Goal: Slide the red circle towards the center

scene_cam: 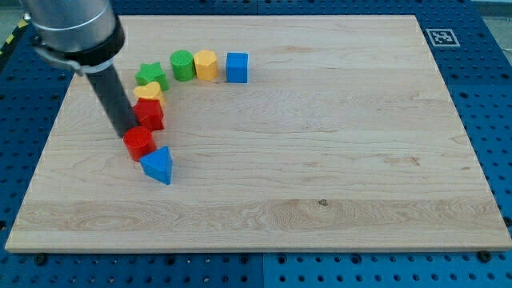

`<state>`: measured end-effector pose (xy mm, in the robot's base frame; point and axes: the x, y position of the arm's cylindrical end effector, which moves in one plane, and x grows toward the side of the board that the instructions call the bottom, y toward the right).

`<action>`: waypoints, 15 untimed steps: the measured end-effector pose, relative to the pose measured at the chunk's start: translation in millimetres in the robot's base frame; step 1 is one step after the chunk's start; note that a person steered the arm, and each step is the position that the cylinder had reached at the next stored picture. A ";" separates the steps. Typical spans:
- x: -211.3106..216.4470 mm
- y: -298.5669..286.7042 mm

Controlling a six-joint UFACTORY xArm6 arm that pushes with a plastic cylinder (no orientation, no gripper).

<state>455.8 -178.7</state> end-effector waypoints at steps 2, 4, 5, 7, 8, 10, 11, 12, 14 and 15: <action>-6.2 31.9; 3.4 -10.7; 19.6 -44.2; 34.1 -26.2; 43.0 1.5; 47.5 31.0; 47.5 33.2; 47.5 40.9; 42.6 86.8; 25.5 140.3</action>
<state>481.3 -38.4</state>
